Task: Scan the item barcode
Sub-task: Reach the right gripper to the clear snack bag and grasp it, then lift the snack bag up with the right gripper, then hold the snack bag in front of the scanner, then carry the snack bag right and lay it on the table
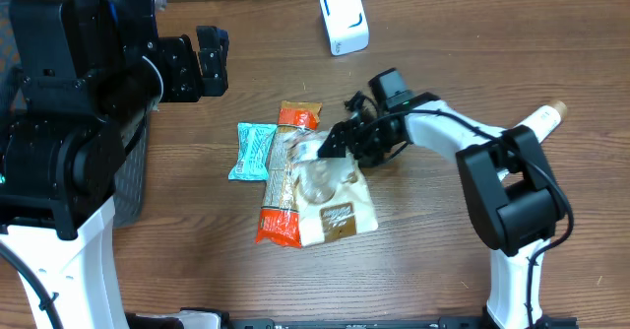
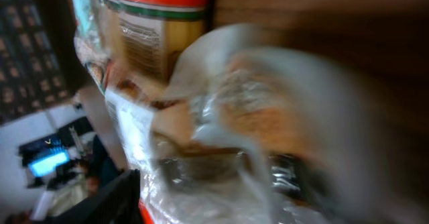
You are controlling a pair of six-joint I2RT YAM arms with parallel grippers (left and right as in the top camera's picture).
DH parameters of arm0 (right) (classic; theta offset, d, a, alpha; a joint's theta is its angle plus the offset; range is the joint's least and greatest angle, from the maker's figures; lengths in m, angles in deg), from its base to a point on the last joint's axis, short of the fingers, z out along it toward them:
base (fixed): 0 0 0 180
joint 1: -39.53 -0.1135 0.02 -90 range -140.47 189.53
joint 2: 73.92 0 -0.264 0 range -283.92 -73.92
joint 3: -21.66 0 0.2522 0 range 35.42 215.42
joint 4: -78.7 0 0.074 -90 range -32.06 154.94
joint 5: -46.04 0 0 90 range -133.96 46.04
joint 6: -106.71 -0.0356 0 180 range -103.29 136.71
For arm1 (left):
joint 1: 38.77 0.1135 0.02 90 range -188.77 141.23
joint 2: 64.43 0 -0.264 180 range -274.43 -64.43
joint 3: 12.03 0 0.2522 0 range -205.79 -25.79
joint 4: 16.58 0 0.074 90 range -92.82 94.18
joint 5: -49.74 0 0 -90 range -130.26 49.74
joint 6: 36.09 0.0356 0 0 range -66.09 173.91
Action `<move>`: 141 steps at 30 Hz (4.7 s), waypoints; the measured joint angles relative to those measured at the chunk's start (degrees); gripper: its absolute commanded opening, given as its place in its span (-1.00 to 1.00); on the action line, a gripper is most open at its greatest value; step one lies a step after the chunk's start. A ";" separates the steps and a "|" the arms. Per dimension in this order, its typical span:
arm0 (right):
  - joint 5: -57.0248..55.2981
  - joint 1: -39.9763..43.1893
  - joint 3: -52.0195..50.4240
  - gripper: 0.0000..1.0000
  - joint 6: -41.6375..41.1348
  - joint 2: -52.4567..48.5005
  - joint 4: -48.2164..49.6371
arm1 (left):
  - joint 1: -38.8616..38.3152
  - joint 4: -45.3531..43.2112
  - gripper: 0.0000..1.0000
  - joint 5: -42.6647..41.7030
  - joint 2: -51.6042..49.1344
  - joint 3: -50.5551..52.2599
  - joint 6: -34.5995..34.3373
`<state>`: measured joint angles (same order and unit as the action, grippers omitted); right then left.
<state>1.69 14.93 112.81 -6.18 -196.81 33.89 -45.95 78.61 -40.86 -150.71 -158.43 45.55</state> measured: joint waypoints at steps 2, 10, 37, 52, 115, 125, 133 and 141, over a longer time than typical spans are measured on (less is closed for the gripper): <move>0.26 -1.38 0.09 -0.13 -1.99 -0.81 0.81 | 0.00 0.00 0.99 0.02 0.00 0.00 0.00; 1.53 -2.12 0.07 -0.65 -5.07 -1.46 1.49 | 0.00 0.00 0.99 0.02 0.00 0.00 0.00; 13.88 13.07 -0.68 -0.93 6.62 6.36 -2.08 | 0.00 0.00 1.00 0.00 0.00 0.00 0.00; 8.85 14.67 -0.68 -0.93 9.64 37.31 -11.32 | 0.00 0.02 0.99 0.02 0.00 0.00 0.00; -88.06 -4.74 35.89 -0.93 85.74 -15.58 23.10 | 0.00 0.00 1.00 0.02 0.00 0.00 0.00; -88.59 -5.38 35.85 -0.93 85.37 -15.58 24.20 | 0.00 0.04 0.99 0.00 0.00 0.00 0.00; -81.44 -5.46 34.77 -0.93 70.79 -4.09 5.18 | 0.00 -0.02 1.00 0.02 0.00 0.02 0.00; -63.45 0.50 35.23 -0.93 43.47 21.79 -12.55 | 0.00 0.02 0.99 0.00 0.00 0.02 0.00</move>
<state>-61.76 15.43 148.04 37.29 -175.02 21.35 -45.95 78.63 -40.86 -150.71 -158.41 45.55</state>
